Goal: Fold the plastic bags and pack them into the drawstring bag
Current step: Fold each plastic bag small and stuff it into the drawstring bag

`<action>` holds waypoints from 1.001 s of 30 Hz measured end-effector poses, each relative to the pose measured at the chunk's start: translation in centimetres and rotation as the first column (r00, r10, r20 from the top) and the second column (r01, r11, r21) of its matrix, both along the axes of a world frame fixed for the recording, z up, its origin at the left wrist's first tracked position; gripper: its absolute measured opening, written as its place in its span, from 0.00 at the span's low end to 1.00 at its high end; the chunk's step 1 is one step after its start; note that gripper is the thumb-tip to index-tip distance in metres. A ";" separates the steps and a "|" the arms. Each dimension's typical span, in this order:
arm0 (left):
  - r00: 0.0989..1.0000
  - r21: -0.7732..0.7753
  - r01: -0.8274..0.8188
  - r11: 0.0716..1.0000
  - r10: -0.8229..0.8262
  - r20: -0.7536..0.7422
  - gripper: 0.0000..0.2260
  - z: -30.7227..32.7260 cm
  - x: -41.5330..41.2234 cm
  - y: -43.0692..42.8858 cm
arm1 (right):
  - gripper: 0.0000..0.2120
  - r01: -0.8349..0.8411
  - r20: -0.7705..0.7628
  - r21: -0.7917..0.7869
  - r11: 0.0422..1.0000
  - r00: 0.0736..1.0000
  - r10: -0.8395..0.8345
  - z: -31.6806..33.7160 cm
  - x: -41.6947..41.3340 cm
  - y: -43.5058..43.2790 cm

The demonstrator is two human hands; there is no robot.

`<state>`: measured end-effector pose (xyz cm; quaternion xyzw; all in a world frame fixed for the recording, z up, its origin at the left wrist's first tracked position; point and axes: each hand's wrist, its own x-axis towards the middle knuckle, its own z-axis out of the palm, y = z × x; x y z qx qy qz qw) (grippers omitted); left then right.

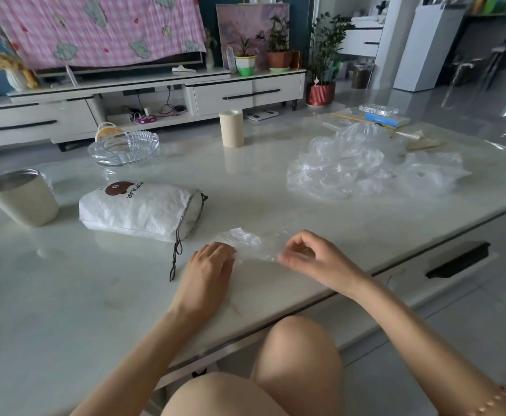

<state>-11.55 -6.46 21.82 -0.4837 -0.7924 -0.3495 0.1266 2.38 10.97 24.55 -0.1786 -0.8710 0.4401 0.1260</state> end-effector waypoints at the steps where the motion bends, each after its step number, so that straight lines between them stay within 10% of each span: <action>1: 1.000 0.010 -0.017 1.000 0.018 -0.013 0.14 0.1 0.1 0.0 | 0.18 -0.048 0.042 0.069 0.996 0.998 0.045 -0.1 0.2 -0.1; 6: 0.999 0.031 -0.028 0.999 0.029 -0.037 0.14 0.3 0.7 -0.4 | 0.03 0.014 -0.101 0.239 0.971 0.995 0.010 -1.1 0.0 0.1; 14: 0.910 -0.061 -0.298 0.953 0.303 0.283 0.11 1.7 0.1 1.1 | 0.22 0.317 0.058 0.275 0.908 0.937 -0.345 -0.2 -3.9 0.9; 21: 0.850 -0.310 -0.472 0.825 0.520 0.089 0.15 1.2 0.7 2.4 | 0.16 0.367 -0.015 0.653 0.662 0.881 -0.473 -1.2 -4.7 1.2; 25: 0.828 -0.306 -0.528 0.792 0.560 0.021 0.16 0.5 0.0 2.3 | 0.18 0.437 -0.100 0.661 0.610 0.857 -0.505 -1.9 -3.5 3.3; 30: 0.870 -0.035 -0.369 0.929 0.359 0.337 0.12 1.2 0.1 1.5 | 0.12 0.381 -0.046 0.688 0.618 0.872 -0.487 -2.0 -2.2 4.6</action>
